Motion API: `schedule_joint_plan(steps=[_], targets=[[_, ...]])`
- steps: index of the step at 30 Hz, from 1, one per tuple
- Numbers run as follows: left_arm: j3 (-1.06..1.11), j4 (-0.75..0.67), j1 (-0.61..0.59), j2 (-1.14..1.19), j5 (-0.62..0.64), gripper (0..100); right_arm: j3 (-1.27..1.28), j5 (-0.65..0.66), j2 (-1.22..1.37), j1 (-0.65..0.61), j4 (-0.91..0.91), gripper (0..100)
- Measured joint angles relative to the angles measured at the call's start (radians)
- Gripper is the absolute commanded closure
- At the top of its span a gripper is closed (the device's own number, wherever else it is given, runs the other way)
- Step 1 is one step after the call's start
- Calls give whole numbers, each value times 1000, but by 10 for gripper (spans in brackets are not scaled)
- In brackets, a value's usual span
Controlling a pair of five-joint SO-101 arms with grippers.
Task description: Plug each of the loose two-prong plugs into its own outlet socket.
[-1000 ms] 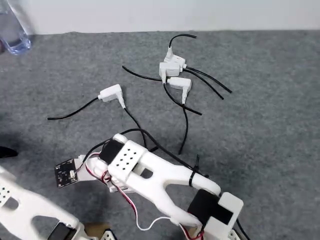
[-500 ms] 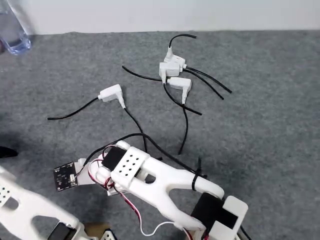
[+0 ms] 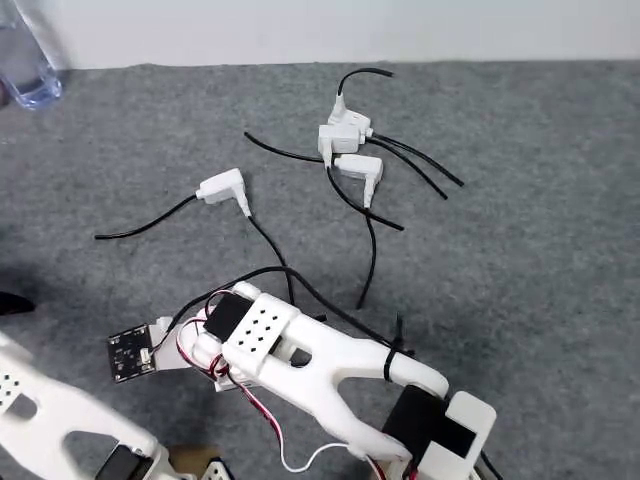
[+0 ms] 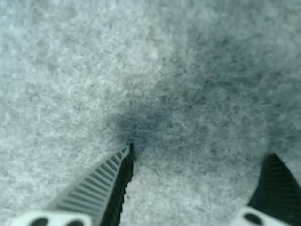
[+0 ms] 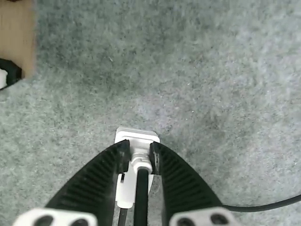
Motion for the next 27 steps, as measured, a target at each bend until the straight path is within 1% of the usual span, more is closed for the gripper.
schedule_joint_plan(steps=[5, 8, 10, 12, 17, 23, 27], targets=[[0, 0, 0, 0, 0, 589, 0, -5, -2, 0, 9, 974], [0, 0, 0, 0, 0, 589, -37, -11, -20, 0, 92, 896], [0, 0, 0, 0, 0, 589, -72, -49, -12, 2, 166, 829], [0, 0, 0, 0, 0, 589, -72, -83, -12, 2, 230, 792], [0, 0, 0, 0, 0, 589, -72, -91, -9, 2, 278, 800], [0, 0, 0, 0, 0, 589, -72, -91, 34, 6, 272, 800], [0, 0, 0, 0, 0, 589, -72, -91, 83, 5, 230, 799]])
